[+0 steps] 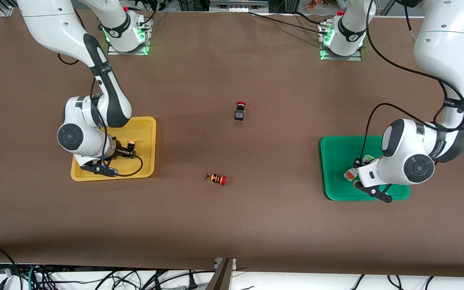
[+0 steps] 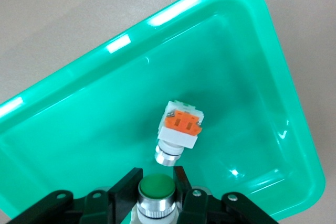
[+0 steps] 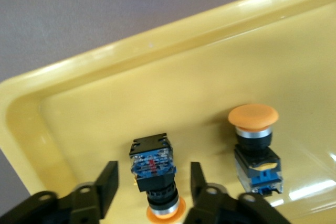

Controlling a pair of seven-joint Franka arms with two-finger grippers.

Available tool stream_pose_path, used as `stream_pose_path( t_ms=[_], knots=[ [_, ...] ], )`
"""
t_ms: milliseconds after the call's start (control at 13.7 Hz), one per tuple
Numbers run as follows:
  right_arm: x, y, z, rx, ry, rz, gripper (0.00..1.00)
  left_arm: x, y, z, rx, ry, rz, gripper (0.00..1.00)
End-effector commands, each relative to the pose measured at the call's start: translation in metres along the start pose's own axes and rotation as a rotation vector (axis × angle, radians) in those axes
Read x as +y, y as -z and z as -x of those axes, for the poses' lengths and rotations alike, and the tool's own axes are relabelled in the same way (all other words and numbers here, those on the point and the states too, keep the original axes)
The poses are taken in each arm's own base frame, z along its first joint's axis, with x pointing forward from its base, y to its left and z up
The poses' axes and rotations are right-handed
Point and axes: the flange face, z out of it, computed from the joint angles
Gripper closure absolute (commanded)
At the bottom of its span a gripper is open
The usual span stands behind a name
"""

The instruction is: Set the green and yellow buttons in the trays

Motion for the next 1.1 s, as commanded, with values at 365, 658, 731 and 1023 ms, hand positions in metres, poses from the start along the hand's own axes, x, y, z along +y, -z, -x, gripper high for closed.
stream_pose_path(
  t_ms=[365,658,731,1023],
  knots=[
    [0.049,0.176,-0.008,0.004,-0.049,-0.048,0.01,-0.012,0.086,0.023,0.073,-0.022,-0.082,0.0],
    [0.039,0.285,0.006,-0.009,-0.01,-0.037,0.01,0.006,0.212,0.058,0.151,0.098,-0.035,0.0],
    [0.041,0.302,0.011,-0.005,-0.006,-0.042,0.01,0.004,0.239,0.07,0.145,0.175,-0.023,0.0],
    [0.047,0.327,0.018,0.036,0.063,-0.059,0.01,0.039,0.327,0.147,0.204,0.513,0.014,0.0]
  ],
)
